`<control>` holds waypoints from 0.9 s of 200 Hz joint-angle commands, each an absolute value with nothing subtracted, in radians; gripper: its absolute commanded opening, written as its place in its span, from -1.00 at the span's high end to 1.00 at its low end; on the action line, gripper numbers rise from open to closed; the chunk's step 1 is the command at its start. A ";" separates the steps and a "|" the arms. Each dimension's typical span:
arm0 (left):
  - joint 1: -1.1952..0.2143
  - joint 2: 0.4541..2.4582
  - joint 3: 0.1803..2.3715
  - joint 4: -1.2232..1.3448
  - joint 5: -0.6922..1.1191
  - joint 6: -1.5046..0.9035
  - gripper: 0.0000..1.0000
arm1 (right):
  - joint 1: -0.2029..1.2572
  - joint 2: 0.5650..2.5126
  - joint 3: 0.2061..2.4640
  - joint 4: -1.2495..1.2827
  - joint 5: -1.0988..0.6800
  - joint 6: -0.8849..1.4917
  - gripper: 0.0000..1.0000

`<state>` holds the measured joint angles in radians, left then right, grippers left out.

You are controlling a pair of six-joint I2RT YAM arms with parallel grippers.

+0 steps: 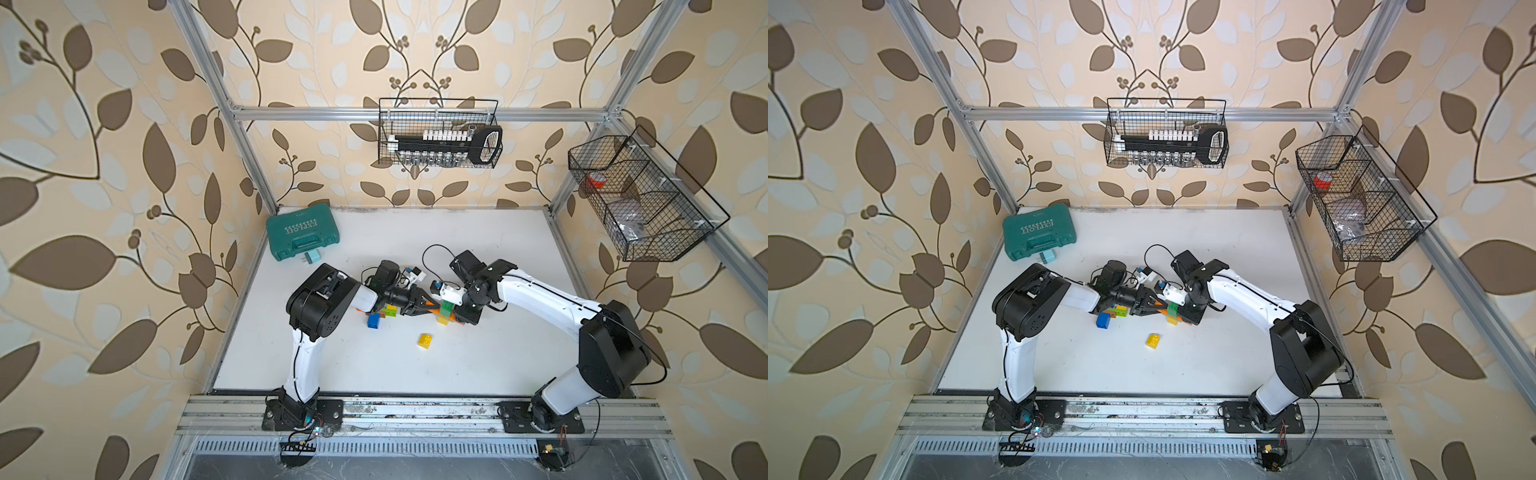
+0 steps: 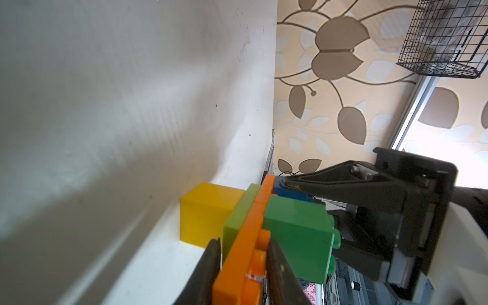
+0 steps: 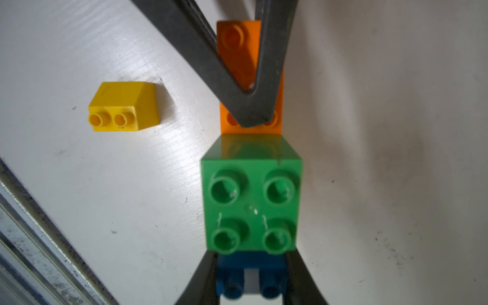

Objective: Assemble a fork with lego
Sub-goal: Assemble the lego brick with the lego brick.

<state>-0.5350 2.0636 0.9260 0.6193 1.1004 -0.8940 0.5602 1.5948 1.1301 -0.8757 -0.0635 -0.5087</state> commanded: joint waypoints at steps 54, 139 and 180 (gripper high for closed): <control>-0.531 2.033 0.899 0.458 1.000 -0.874 0.20 | 0.569 1.608 1.162 -0.894 -0.189 -0.478 0.60; -0.534 2.016 0.881 0.495 1.003 -0.879 0.10 | 0.569 1.609 1.172 -0.891 -0.172 -0.448 0.15; -0.535 2.007 0.880 0.494 1.005 -0.878 0.06 | 0.568 1.612 1.180 -0.892 -0.155 -0.435 0.03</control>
